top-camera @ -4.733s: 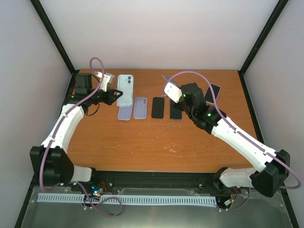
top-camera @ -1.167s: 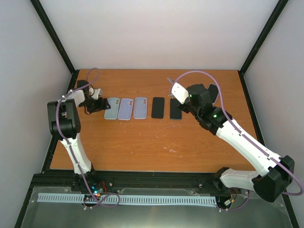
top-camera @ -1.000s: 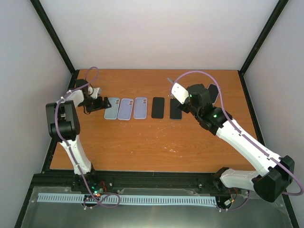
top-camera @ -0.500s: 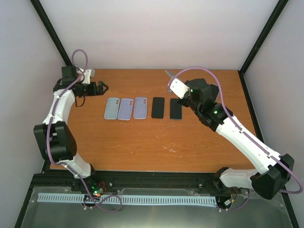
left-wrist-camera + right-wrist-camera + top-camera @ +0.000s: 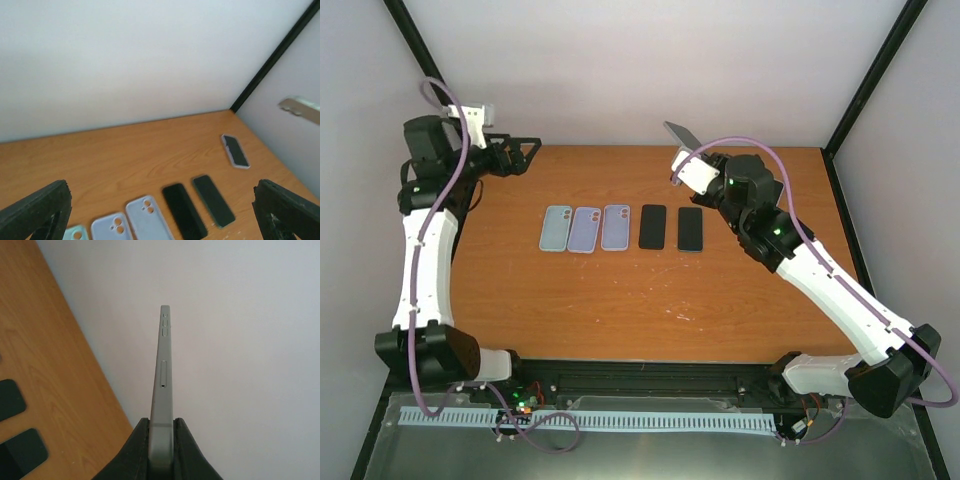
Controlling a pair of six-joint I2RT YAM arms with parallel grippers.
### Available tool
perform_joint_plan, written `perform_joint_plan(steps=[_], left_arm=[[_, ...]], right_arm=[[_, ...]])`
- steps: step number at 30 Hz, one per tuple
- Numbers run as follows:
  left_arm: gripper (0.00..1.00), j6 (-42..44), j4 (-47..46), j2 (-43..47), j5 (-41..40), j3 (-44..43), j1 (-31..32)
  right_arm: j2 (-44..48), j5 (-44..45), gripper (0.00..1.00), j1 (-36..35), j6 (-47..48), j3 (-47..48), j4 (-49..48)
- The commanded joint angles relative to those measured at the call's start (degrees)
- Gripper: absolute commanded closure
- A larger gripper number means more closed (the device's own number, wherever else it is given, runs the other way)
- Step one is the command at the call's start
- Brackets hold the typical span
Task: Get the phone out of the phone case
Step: Place the phone at the center of the board.
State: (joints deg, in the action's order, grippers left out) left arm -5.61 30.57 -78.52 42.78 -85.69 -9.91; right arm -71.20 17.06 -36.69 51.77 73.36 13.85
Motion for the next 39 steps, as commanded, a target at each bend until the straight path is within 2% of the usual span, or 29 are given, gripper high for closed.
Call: perform_joint_plan(steps=[1,10,17,21,32,39], left_arm=[[0.0,-8.0,-6.1,3.8,6.5,-2.9,-0.3],[0.0,-27.0,-18.1,6.2,14.4,-1.3,-0.3],[0.0,-45.9,-35.2,8.4,17.5,7.0,-0.1],[0.0,-53.1,-39.7,9.1,17.8,11.8,0.4],[0.01,-58.4,-43.9,11.5,18.0,19.8,4.7],[0.08,-59.5,-45.8,11.7,18.0,21.6,6.3]], right_arm=[[1.6,0.2,0.97,-1.0,7.0,2.5,-10.0],[1.5,4.2,0.97,-7.4,24.0,-1.4,-25.0],[0.5,4.9,0.97,-12.0,39.0,-6.4,-37.4],[-0.8,4.6,0.97,-14.8,45.5,-9.0,-43.6],[-7.5,3.7,0.97,-21.1,54.0,-8.7,-50.7],[-11.7,4.1,0.97,-24.1,55.9,-7.1,-53.3]])
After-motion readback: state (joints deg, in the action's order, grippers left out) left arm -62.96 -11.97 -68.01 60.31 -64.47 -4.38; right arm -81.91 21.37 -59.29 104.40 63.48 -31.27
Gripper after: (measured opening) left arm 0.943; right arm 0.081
